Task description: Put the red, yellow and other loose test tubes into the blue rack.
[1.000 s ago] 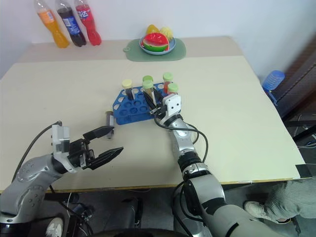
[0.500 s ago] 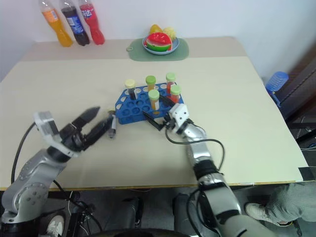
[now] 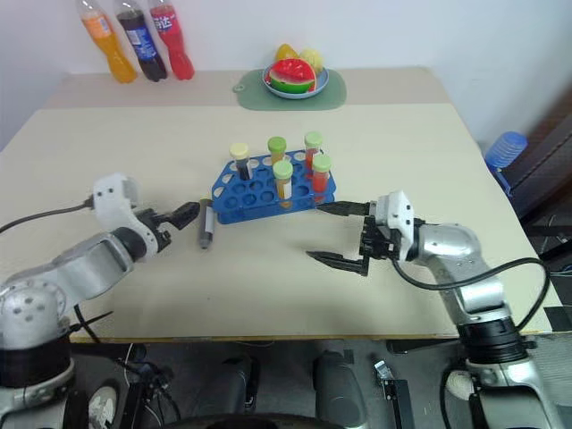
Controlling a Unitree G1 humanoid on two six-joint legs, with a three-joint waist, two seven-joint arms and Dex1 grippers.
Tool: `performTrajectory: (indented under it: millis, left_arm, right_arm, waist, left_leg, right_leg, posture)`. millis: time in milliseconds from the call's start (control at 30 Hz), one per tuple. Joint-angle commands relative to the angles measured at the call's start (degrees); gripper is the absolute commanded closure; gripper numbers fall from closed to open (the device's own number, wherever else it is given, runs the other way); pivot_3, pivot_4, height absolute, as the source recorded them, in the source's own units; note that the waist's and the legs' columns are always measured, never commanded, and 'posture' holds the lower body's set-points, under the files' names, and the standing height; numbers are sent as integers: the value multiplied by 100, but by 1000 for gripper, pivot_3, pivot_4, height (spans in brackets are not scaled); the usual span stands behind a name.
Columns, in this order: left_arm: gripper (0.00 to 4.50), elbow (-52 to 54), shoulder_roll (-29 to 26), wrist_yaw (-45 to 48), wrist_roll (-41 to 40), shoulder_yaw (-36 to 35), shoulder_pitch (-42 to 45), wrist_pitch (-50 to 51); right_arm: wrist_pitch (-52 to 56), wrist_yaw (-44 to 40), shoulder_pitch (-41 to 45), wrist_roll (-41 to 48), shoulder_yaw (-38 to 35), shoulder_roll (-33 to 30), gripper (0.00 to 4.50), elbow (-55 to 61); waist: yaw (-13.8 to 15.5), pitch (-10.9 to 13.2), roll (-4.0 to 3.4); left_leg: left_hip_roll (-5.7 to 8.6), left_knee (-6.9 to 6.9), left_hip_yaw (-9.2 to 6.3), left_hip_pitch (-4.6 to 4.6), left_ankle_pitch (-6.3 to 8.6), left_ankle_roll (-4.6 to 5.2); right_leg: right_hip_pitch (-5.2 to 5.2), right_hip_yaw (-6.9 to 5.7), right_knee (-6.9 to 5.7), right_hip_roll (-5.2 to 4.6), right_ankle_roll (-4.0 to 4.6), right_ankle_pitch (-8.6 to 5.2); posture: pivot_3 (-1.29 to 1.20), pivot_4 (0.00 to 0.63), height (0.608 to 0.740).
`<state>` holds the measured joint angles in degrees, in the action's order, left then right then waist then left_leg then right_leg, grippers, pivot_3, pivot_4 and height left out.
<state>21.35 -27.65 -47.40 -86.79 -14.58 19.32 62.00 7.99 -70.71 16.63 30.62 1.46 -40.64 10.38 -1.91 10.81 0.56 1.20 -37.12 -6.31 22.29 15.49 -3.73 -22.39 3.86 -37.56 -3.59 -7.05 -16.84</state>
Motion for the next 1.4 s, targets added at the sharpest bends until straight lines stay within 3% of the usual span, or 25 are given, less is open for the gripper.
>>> performTrajectory:
  millis: [33,400,733,1000,1100,1267,1300,1400]
  left_arm:
    - [0,-537,69,-1212,-754,392,553,-110]
    - [0,-2044,205,-1978,-1020,898,1886,-107]
    - [0,-2603,215,-1779,-734,929,2330,175]
    - [0,-3048,368,-2032,-878,927,2519,434]
    - [804,-3195,478,-2280,-1084,887,2545,446]
    - [3347,-3318,562,-2730,-1404,835,2442,325]
    - [3682,-3309,549,-2790,-1471,826,2395,298]
    - [3764,-3162,434,-2929,-1780,836,2238,254]
  right_arm:
    - [-41,-477,-50,292,-43,-148,60,555]
    - [252,232,149,-297,-10,-14,60,168]
    - [1987,1524,-259,78,-585,-276,60,1096]
    - [2387,1865,-425,195,-768,-286,60,1459]
    - [2338,1893,-404,135,-758,-278,0,1431]
    - [2215,1894,-372,42,-702,-251,0,1361]
    - [2173,1887,-368,4,-680,-243,0,1342]
    - [2095,1860,-339,-63,-638,-216,0,1261]
  waist:
    - [45,-1,4]
    - [150,0,9]
    - [150,0,10]
    - [149,0,12]
    - [145,0,13]
    - [115,0,13]
    - [114,0,13]
    - [114,0,14]
  left_leg:
    - [0,0,0,0,0,0]
    - [9,-3,4,13,-6,-11]
    - [10,-1,5,19,-25,-44]
    - [11,-2,7,20,-23,-40]
    - [11,-2,6,20,-22,-39]
    - [9,-1,5,19,-23,-40]
    - [8,-1,5,19,-23,-40]
    - [8,-1,5,19,-24,-42]
  right_leg:
    - [0,-1,1,1,0,0]
    - [-11,-1,4,-3,-1,1]
    - [-15,-1,6,-2,-1,0]
    - [-14,-2,6,-3,-1,0]
    - [-14,-2,5,-3,-1,0]
    - [-18,-1,4,-2,-1,0]
    - [-19,-1,3,-1,-1,0]
    - [-19,-1,2,-1,-1,0]
  posture:
    - [0,150,740]
    - [0,150,740]
    - [0,150,740]
    - [0,150,740]
    - [0,150,740]
    - [0,150,740]
    - [0,150,740]
    - [0,150,740]
